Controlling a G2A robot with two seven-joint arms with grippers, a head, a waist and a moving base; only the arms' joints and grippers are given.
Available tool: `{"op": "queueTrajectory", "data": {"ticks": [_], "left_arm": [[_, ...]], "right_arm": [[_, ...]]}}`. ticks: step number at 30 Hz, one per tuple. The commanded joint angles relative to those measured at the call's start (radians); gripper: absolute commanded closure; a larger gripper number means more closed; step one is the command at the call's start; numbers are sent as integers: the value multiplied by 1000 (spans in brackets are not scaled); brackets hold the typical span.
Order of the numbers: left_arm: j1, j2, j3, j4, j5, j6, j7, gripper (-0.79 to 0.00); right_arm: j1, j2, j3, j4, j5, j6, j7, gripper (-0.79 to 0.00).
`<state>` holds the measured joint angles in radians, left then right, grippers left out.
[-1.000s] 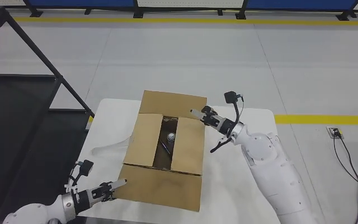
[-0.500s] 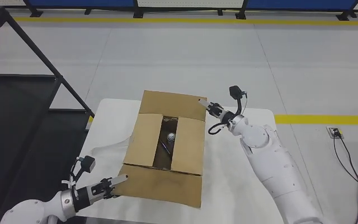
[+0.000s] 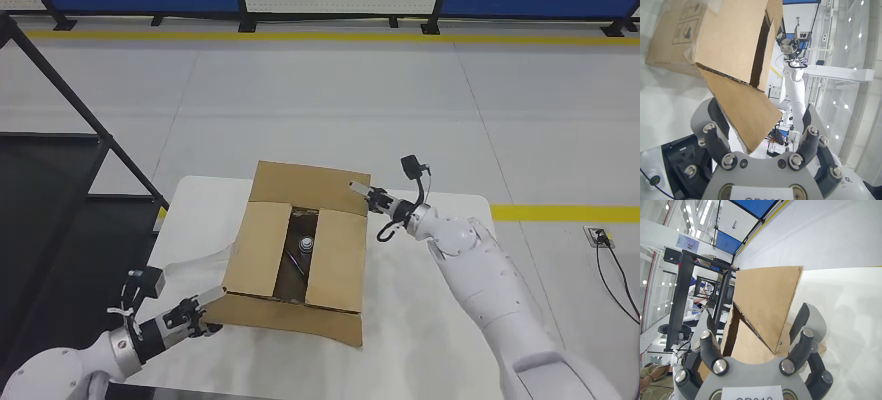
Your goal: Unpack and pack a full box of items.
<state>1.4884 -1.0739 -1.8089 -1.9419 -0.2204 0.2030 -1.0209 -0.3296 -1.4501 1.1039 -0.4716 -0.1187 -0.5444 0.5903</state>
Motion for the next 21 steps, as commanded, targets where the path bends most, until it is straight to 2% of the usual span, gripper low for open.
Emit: {"op": "queueTrajectory", "data": {"ticks": [1,12,21], "left_arm": [[-2,1,3,-6,-9,7,11,-785],[-30,5,9,-11,-68,85,118,-785],[-59,4,17,-8,-149,138,216,-785]], "right_arm": [[9,-1,4,21,20,-40,17,-785],[21,9,36,47,114,-214,125,-785],[-17,31,61,-47,135,-292,148,-785]]}}
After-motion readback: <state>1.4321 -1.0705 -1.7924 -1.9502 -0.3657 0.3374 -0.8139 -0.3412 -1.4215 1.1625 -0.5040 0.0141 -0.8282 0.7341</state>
